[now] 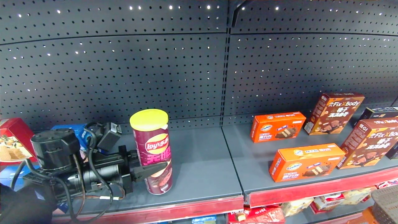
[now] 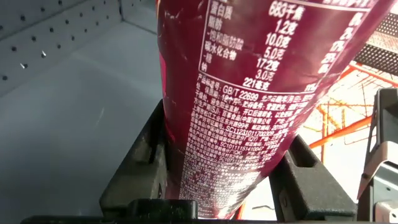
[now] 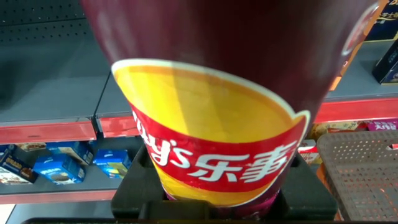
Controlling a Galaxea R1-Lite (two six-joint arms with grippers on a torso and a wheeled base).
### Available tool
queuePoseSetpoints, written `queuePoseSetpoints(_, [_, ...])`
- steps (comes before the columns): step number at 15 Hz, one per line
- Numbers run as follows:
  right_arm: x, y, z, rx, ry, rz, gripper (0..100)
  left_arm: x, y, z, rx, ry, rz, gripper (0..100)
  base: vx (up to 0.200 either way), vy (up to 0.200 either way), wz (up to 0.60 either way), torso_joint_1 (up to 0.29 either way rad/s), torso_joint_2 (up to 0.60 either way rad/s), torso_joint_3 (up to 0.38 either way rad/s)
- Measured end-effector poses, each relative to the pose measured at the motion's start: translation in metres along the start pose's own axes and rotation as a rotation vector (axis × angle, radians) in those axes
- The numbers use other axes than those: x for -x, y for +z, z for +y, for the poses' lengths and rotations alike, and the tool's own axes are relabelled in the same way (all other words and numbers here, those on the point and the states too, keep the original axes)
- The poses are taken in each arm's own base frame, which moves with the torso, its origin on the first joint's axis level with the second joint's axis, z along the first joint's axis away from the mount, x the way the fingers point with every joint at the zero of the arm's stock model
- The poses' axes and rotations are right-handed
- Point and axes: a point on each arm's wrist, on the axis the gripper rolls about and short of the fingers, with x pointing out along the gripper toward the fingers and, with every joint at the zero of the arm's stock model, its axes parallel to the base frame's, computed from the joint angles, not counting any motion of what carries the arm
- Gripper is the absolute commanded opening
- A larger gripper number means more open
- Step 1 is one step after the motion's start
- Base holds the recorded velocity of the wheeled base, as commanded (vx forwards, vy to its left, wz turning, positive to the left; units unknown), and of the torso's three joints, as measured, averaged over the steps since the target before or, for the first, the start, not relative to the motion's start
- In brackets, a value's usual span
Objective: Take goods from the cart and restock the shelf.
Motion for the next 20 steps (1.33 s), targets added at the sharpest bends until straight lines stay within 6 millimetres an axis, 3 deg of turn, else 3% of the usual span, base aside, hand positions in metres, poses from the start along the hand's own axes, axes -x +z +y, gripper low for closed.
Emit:
queuePoseSetpoints(12, [-0.001, 0.000, 0.000, 0.000, 0.004, 0.004, 0, -0.026, -0.013, 0.010, 0.027, -0.032, 0.036, 0, 0.000, 0.000, 0.00, 0.000, 0.00, 0.000])
queuePoseSetpoints(13, [-0.001, 0.000, 0.000, 0.000, 0.004, 0.004, 0, -0.027, -0.014, 0.010, 0.030, -0.034, 0.039, 100, 0.000, 0.000, 0.00, 0.000, 0.00, 0.000])
queuePoseSetpoints(20, [-0.002, 0.000, 0.000, 0.001, 0.004, 0.009, 0, -0.024, -0.018, 0.008, 0.024, -0.022, 0.034, 100, 0.000, 0.000, 0.00, 0.000, 0.00, 0.000])
